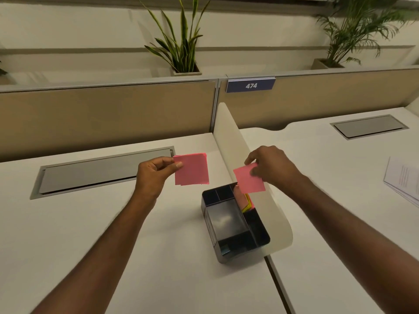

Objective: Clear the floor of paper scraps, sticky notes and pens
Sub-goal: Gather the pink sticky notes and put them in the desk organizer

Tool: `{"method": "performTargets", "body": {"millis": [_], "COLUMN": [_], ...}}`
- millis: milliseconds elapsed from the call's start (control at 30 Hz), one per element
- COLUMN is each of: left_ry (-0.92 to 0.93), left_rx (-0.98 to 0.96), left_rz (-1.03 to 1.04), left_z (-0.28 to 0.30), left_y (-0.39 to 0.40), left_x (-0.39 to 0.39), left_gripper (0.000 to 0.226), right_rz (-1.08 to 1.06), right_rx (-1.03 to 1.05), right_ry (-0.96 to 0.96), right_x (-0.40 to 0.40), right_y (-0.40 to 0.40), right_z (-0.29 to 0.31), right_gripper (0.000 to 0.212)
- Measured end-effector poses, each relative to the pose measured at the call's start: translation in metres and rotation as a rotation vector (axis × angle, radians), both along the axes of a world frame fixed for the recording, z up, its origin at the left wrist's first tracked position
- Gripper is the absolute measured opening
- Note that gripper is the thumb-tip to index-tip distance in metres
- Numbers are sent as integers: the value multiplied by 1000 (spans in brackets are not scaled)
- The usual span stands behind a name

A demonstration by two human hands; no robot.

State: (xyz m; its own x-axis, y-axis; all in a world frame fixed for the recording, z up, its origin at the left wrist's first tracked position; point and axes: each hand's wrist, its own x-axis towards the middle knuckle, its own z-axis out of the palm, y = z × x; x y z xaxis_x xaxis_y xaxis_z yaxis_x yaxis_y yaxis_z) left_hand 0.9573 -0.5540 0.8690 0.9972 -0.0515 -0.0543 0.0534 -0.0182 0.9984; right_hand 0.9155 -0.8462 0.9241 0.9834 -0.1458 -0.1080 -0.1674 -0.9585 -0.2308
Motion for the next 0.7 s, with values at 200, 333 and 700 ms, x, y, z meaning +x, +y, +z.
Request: {"method": "performTargets", "body": {"millis": [200, 333, 700], "left_ry": [31, 42, 54], "left_rx": [5, 20, 70], "left_rz": [-10, -15, -161], "left_z": [-16, -22, -22], "left_y": [-8, -11, -37], "left_x": [12, 18, 20], "left_gripper": [20, 19, 11], "right_rz": [156, 209, 205], "right_rx": [-240, -293, 544], "right_ry": [147, 289, -18], "right_x": [18, 24, 27], "right_y": [22, 31, 42], "right_z": [-35, -56, -15], "right_gripper": [24, 14, 51]}}
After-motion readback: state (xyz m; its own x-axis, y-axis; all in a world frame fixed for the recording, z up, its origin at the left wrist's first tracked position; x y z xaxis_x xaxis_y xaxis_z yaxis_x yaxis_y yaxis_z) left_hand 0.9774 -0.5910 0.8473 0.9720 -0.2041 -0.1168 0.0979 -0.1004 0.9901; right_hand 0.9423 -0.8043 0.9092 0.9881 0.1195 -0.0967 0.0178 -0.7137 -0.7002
